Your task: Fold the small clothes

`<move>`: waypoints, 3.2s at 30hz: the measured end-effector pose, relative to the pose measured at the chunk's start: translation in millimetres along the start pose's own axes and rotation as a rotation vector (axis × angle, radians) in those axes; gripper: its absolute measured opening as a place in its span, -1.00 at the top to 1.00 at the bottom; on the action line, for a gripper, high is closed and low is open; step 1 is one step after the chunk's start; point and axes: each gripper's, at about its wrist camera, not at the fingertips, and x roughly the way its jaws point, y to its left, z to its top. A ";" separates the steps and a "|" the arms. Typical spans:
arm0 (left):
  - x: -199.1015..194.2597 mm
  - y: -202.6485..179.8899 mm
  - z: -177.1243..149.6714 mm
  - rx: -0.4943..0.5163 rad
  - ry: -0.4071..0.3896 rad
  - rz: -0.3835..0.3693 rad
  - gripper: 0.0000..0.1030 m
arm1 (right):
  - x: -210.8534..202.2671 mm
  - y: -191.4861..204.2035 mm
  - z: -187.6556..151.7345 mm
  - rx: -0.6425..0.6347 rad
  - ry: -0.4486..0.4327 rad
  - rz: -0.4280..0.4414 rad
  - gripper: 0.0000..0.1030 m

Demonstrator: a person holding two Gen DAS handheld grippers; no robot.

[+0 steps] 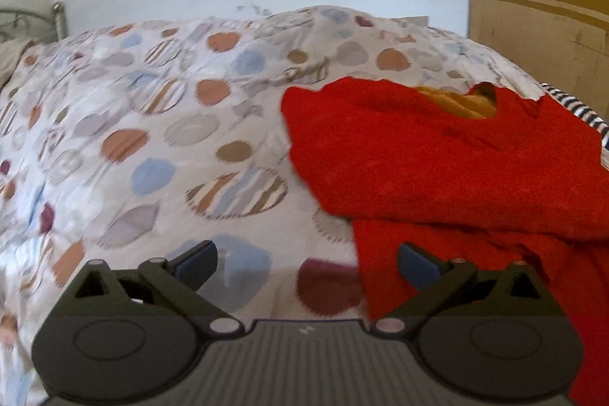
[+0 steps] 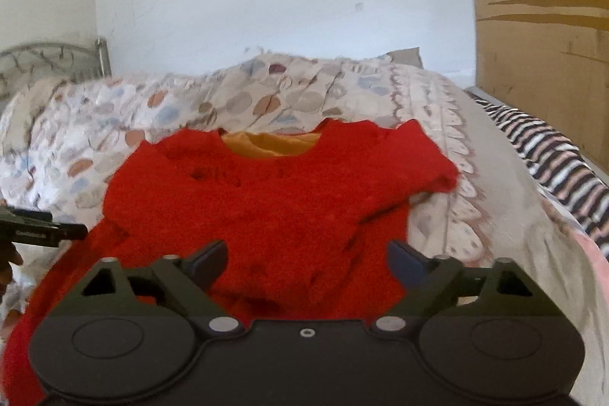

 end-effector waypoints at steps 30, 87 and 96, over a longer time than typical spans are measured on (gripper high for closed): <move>43.3 -58.1 11.0 0.252 -0.244 0.106 -0.96 | -40.9 -27.4 141.1 0.254 -0.161 0.416 0.88; -105.9 9.8 -95.8 -0.058 0.109 -0.374 -0.41 | -136.9 -32.3 -106.0 0.094 0.097 0.060 -0.17; -100.0 4.9 -109.5 -0.093 0.260 -0.388 -0.17 | -140.4 -43.3 -104.7 0.178 0.123 0.094 0.61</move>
